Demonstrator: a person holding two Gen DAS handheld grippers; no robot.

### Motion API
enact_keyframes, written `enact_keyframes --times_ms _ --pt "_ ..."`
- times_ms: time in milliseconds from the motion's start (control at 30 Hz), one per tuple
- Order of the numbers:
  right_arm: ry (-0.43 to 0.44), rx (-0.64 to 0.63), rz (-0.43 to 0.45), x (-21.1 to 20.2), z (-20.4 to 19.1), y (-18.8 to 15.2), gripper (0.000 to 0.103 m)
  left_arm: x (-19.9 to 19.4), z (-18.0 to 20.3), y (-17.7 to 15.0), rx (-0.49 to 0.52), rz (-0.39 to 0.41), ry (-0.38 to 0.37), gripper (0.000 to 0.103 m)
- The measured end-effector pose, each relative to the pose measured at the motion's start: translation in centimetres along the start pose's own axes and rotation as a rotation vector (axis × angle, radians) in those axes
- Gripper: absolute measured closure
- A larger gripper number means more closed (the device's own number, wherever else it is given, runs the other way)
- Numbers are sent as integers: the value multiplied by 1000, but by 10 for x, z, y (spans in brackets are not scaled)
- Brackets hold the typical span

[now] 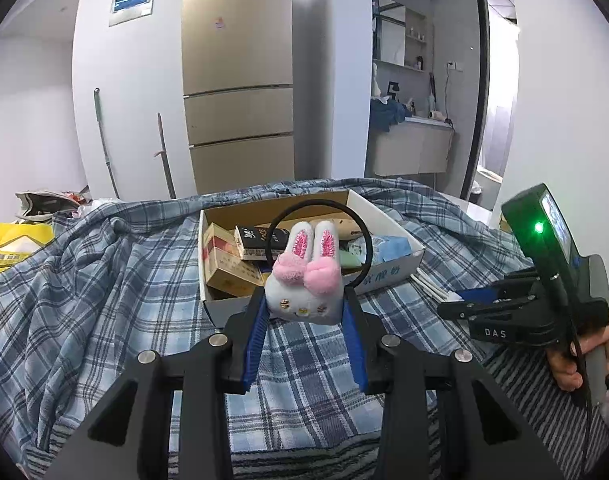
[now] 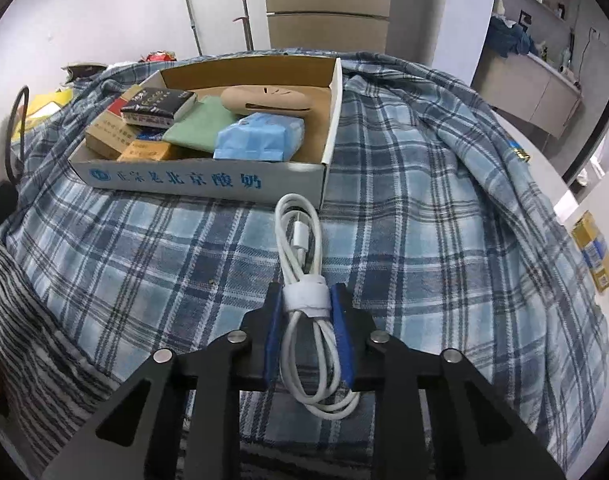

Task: Organize soft objects
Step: 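Grasp the white coiled cable with the right gripper while the left gripper holds the bunny, then carry the bunny and cable into the box and open both grippers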

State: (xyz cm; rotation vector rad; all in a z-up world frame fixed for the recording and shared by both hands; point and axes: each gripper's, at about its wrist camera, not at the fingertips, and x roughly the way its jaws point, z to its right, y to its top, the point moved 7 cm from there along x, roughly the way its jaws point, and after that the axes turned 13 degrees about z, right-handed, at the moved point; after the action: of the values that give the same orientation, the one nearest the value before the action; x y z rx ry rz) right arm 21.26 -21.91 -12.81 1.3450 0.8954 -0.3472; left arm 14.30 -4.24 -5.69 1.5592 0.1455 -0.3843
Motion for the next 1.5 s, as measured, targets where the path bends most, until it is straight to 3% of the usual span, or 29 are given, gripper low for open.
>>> enact_keyframes --times_ms 200,500,733,900,1033,1100,1200,1400,1500 --pt "6 21 43 -12 5 4 83 -3 -6 5 -1 10 18 65" --pt "3 4 151 -71 -1 30 83 -43 -23 49 20 153 63 65" --pt "24 26 333 -115 -34 106 83 -27 -28 105 16 249 85 65" --pt "0 101 402 -113 -43 168 83 8 -43 131 -34 255 87 65" --pt "-25 147 454 -96 -42 197 83 33 -53 131 -52 262 101 65" --pt "-41 197 447 -80 -38 199 83 43 -56 120 -58 231 95 64" --pt "14 223 391 -41 -43 187 83 60 -63 97 -33 173 108 64" --pt "47 75 272 21 -61 150 83 86 -69 67 -57 69 90 64" --pt "60 70 208 42 -66 138 83 95 -74 53 -79 21 87 64"
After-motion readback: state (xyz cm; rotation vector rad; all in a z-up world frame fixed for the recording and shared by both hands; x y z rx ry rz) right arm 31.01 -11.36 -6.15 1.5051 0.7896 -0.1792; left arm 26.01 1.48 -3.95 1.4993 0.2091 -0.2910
